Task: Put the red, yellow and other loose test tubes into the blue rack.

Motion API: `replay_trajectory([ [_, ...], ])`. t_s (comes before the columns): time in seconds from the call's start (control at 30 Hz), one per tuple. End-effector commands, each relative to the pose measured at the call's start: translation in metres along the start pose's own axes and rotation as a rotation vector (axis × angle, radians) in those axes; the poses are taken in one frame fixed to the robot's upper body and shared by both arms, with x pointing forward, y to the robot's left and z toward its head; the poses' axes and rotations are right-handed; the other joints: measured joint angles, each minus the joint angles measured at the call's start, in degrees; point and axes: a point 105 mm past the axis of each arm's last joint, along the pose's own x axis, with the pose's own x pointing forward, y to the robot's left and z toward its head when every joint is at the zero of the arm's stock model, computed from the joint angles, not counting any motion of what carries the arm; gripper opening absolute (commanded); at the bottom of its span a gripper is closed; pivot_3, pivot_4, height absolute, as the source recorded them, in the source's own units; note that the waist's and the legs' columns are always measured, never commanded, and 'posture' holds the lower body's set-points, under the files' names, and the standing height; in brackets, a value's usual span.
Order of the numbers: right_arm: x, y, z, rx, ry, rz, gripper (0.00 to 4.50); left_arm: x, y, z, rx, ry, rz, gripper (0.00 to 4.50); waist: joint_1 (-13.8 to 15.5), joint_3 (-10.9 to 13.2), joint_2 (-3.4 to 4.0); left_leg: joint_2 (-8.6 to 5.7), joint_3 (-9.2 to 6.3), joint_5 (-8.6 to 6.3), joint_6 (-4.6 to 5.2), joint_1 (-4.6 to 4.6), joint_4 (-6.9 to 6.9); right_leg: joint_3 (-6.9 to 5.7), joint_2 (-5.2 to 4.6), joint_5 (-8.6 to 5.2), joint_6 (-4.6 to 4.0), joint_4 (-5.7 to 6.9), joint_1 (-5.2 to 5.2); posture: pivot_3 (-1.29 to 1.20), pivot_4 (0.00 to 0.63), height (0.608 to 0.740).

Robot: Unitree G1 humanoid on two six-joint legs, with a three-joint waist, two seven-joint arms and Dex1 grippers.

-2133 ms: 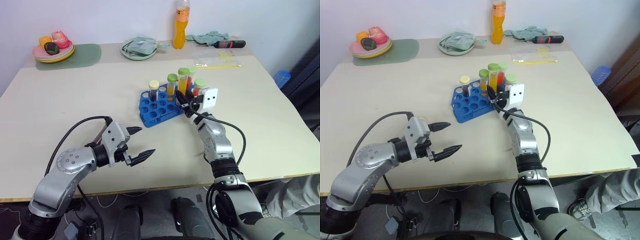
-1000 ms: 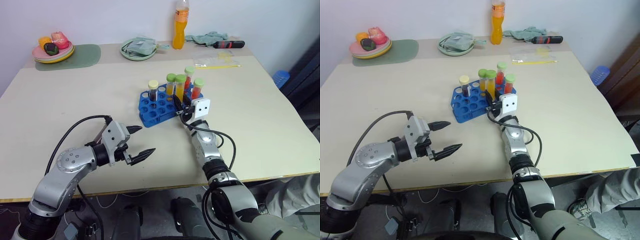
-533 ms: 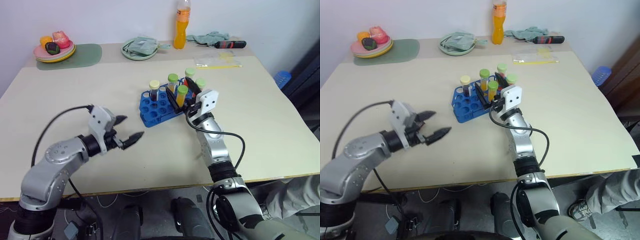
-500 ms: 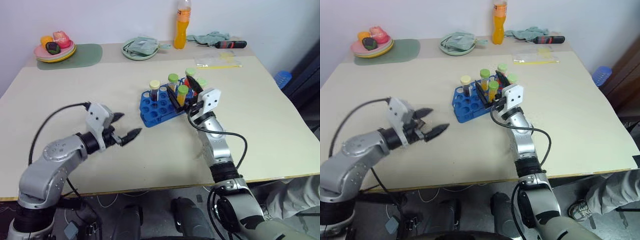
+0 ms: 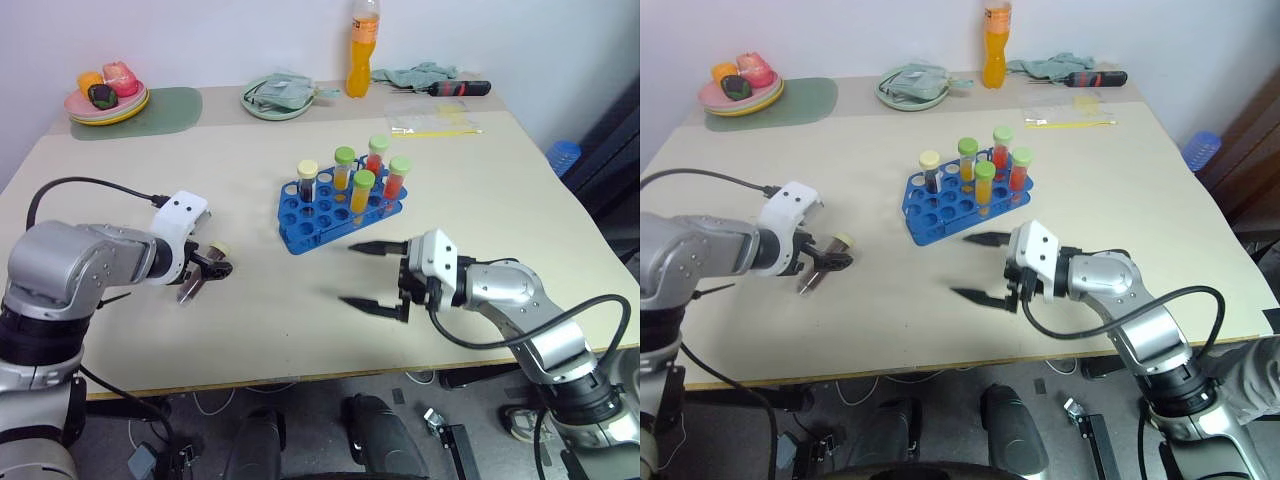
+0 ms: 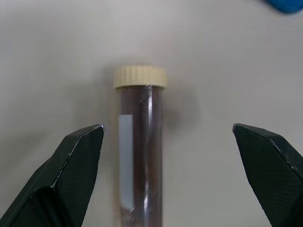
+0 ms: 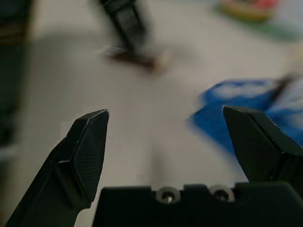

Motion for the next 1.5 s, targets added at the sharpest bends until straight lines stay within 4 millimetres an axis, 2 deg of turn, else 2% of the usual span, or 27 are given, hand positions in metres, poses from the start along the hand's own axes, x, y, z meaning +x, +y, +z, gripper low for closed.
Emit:
replay_trajectory([
  [0.03,0.002,0.0,0.018,-0.045,-0.044,0.001,4.24,0.007,0.007,-0.006,-0.008,0.068,0.037,4.5,0.0,0.0,0.0,0.0,-0.01,0.0,0.0,0.02,-0.01,0.0,0.01,0.0,0.0,0.01,0.0,0.0,0.15,0.74],
  [0.2,0.005,0.0,0.02,-0.055,-0.054,-0.01,4.24,0.017,0.009,-0.01,-0.025,0.111,0.058,4.5,0.5,0.0,-0.04,0.0,-0.01,0.0,0.0,-0.07,0.01,-0.01,-0.02,-0.01,-0.01,-0.04,-0.02,0.0,0.15,0.74],
  [0.23,0.006,0.001,0.02,-0.056,-0.057,-0.012,4.29,0.018,0.011,-0.011,-0.035,0.116,0.068,4.25,0.7,0.0,-0.03,0.0,-0.01,0.0,-0.01,-0.07,0.02,-0.01,-0.02,-0.01,-0.01,-0.05,-0.01,0.0,0.15,0.74],
  [0.3,0.008,0.001,0.02,-0.06,-0.059,-0.014,4.31,0.02,0.013,-0.011,-0.043,0.122,0.081,3.64,1.1,0.0,-0.04,-0.01,-0.01,0.0,-0.01,-0.07,0.04,-0.01,-0.03,-0.01,-0.01,-0.04,-0.02,0.0,0.15,0.74],
  [0.4,0.01,0.001,0.021,-0.065,-0.062,-0.016,4.31,0.021,0.014,-0.011,-0.043,0.125,0.086,2.23,1.4,0.0,-0.04,-0.01,0.01,0.0,-0.01,-0.07,0.04,-0.01,-0.02,-0.01,-0.01,-0.04,-0.02,0.0,0.15,0.74],
  [0.43,0.011,0.001,0.021,-0.065,-0.063,-0.017,4.31,0.021,0.014,-0.011,-0.042,0.123,0.086,1.63,1.4,0.0,-0.04,-0.01,0.0,0.0,-0.01,-0.07,0.04,-0.01,-0.02,-0.01,-0.01,-0.04,-0.01,0.0,0.15,0.74],
  [0.5,0.012,0.0,0.021,-0.066,-0.067,-0.02,4.31,0.018,0.015,-0.008,-0.03,0.098,0.094,0.9,1.4,0.0,-0.04,-0.01,0.0,0.0,-0.01,-0.06,0.05,-0.01,-0.02,-0.01,-0.01,-0.03,-0.01,0.0,0.15,0.74],
  [0.57,0.012,-0.001,0.021,-0.064,-0.067,-0.027,4.31,0.013,0.021,0.001,0.014,0.008,0.122,0.9,1.4,0.0,-0.04,-0.01,0.0,0.0,-0.01,-0.07,0.04,-0.01,-0.03,-0.01,-0.01,-0.03,-0.02,0.0,0.15,0.74],
  [0.63,0.01,-0.004,0.019,-0.054,-0.062,-0.042,4.31,-0.002,0.028,0.034,0.095,-0.247,0.185,0.9,1.5,0.0,-0.04,0.0,0.0,0.01,-0.01,-0.06,0.04,-0.01,-0.03,-0.01,-0.01,-0.03,-0.02,0.0,0.15,0.74],
  [0.7,0.007,-0.008,0.012,-0.025,-0.05,-0.077,4.31,-0.033,0.021,0.076,0.202,-0.616,0.237,0.9,1.7,0.0,-0.04,0.01,0.0,0.03,-0.06,-0.08,0.03,-0.01,-0.06,0.0,-0.02,-0.05,-0.02,0.0,0.15,0.74],
  [0.77,0.006,-0.014,0.0,0.015,-0.019,-0.129,4.31,-0.056,0.004,0.094,0.234,-0.857,0.232,0.9,2.2,0.0,-0.1,0.02,0.02,0.06,-0.12,-0.12,0.05,-0.02,-0.13,0.0,-0.02,-0.08,-0.03,0.0,0.15,0.74],
  [0.83,0.005,-0.021,-0.013,0.061,-0.005,-0.183,4.31,-0.062,-0.033,0.101,0.223,-1.016,0.079,0.9,3.1,0.0,-0.1,-0.02,0.09,0.07,-0.13,-0.13,0.08,-0.01,-0.18,0.01,-0.01,-0.11,-0.02,0.0,0.15,0.74],
  [0.93,0.002,-0.032,-0.024,0.098,-0.003,-0.271,4.31,-0.042,-0.095,0.103,0.403,-1.105,0.001,0.9,3.6,-0.1,-0.1,-0.09,0.12,0.06,-0.12,-0.11,0.1,0.01,-0.24,0.01,0.0,-0.15,0.08,0.0,0.15,0.74],
  [1.0,0.001,-0.036,-0.028,0.105,-0.001,-0.294,4.31,-0.023,-0.115,0.105,0.419,-1.138,-0.001,0.9,3.5,-0.1,-0.1,-0.14,0.13,0.06,-0.12,-0.11,0.14,0.03,-0.25,0.02,0.02,-0.16,0.1,0.0,0.15,0.74],
  [1.1,0.0,-0.036,-0.033,0.092,0.023,-0.301,4.31,0.003,-0.131,0.114,0.377,-1.184,0.086,0.9,3.0,-0.1,-0.11,-0.15,0.12,0.06,-0.11,-0.07,0.17,0.06,-0.21,0.04,0.05,-0.13,0.11,0.0,0.15,0.74],
  [1.23,-0.005,-0.038,-0.034,0.098,0.027,-0.327,4.31,0.028,-0.143,0.123,0.325,-1.188,0.111,0.9,2.9,-0.1,-0.09,-0.11,0.09,0.05,-0.09,-0.02,0.15,0.09,-0.1,0.04,0.05,-0.08,0.1,0.0,0.15,0.74],
  [1.5,-0.012,-0.039,-0.033,0.103,0.036,-0.361,4.31,0.056,-0.154,0.132,0.295,-1.143,0.061,0.9,3.1,-0.1,-0.09,-0.12,0.09,0.05,-0.09,-0.04,0.17,0.08,-0.11,0.04,0.06,-0.08,0.1,0.0,0.15,0.74],
])
